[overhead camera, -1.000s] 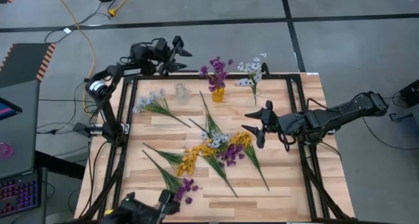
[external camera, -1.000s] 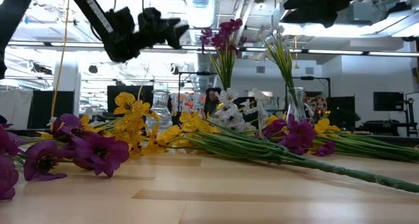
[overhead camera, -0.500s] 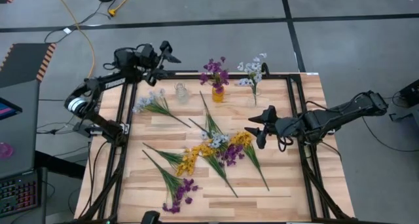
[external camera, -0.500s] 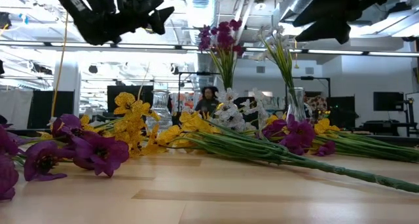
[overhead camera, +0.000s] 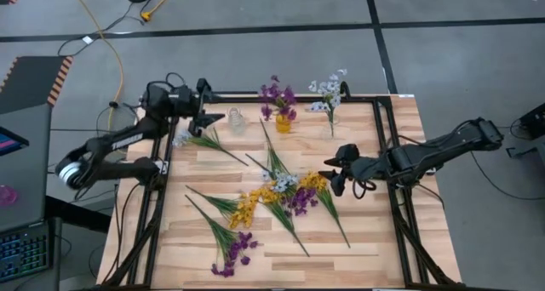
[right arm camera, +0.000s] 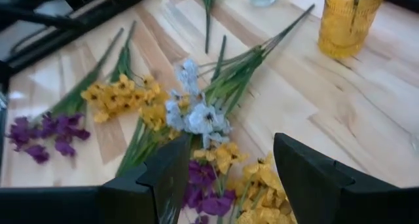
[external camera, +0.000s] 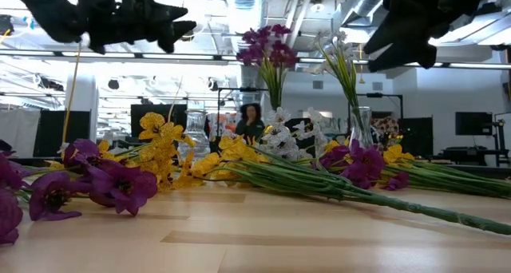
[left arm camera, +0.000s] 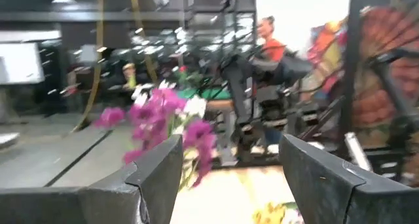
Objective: Sort flowers into vase by color
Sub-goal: Put the right yellow flowers into the left transparent vase
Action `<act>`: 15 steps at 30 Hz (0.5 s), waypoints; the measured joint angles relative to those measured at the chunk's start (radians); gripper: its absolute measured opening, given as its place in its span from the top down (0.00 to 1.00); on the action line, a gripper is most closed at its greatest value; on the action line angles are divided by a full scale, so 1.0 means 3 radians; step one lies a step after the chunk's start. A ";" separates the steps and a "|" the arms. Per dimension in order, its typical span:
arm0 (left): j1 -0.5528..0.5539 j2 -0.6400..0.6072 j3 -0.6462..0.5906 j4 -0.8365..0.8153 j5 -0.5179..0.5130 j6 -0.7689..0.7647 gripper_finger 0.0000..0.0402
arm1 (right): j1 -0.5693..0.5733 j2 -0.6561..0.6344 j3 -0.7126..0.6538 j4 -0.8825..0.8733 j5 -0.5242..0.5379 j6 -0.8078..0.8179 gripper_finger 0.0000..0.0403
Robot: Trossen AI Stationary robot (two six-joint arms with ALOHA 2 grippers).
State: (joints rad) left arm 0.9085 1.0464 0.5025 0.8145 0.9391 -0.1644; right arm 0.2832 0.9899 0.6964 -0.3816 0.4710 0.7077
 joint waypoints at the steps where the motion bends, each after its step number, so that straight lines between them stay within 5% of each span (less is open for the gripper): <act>1: -0.0054 -0.0120 -0.0014 -0.0299 -0.0133 0.0175 0.40 | 0.0000 0.0039 0.0000 0.0002 0.0000 0.0000 0.38; 9: -0.0678 -0.0920 -0.0026 -0.2509 -0.1668 0.1283 0.40 | 0.0001 0.0331 0.0000 0.0015 -0.0117 0.0010 0.38; 15: -0.1141 -0.1159 -0.0026 -0.3186 -0.2183 0.1224 0.40 | 0.0009 0.0549 0.0000 0.0039 -0.0357 0.0239 0.38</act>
State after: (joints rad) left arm 0.5662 0.6987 0.4946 -0.1414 0.2842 0.2029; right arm 0.2860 1.1547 0.6963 -0.3700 0.3639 0.7794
